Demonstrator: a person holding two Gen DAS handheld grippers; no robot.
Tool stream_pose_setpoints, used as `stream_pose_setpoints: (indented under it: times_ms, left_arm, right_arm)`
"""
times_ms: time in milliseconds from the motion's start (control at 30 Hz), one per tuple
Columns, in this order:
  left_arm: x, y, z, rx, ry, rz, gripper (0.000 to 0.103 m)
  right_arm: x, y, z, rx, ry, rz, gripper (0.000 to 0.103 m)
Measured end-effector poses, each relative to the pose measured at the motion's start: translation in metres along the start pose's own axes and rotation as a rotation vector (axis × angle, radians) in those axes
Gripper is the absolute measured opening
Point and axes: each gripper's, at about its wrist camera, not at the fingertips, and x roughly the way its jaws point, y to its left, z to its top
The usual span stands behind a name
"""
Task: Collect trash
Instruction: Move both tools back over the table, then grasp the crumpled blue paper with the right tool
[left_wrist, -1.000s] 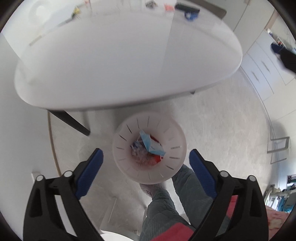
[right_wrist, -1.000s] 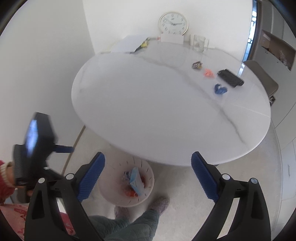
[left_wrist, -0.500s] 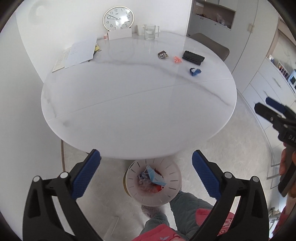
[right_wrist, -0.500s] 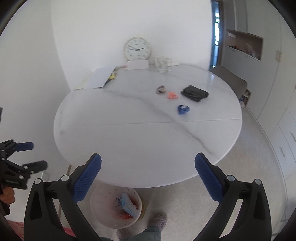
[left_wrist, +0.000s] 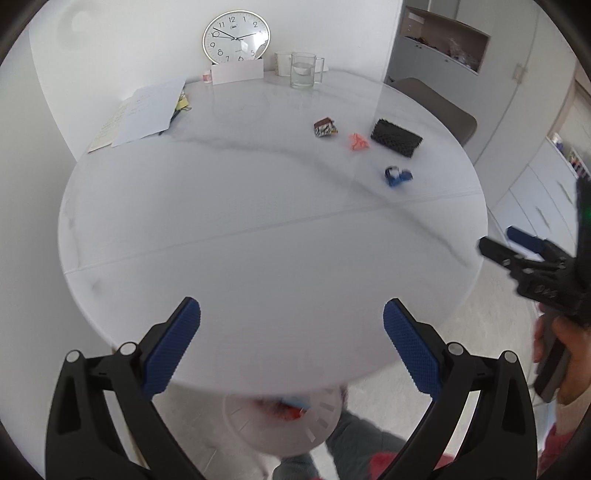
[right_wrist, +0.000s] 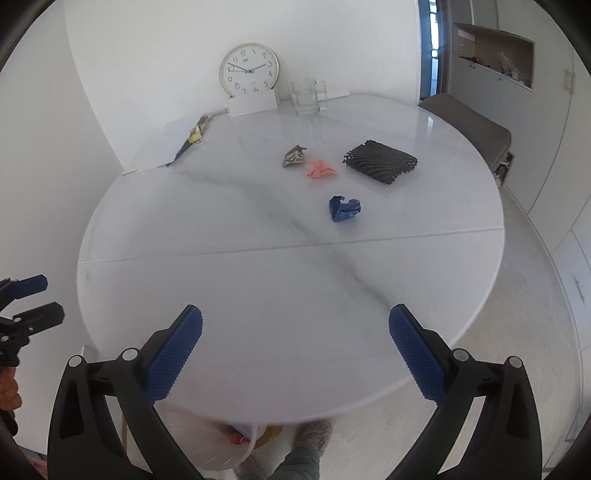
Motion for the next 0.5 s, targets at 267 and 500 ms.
stream_pose_setpoints:
  times_ms: [267,500]
  left_arm:
    - [0.055,-0.034,0.062,-0.029,-0.004,0.042,0.095]
    - [0.099,-0.044,0.084,-0.083,0.064,0.078,0.095]
  right_arm:
    - [0.108,-0.040,0.064,-0.096,0.005,0.044,0.100]
    - [0.187,-0.068,0.094,-0.236,0.051,0.091,0.095]
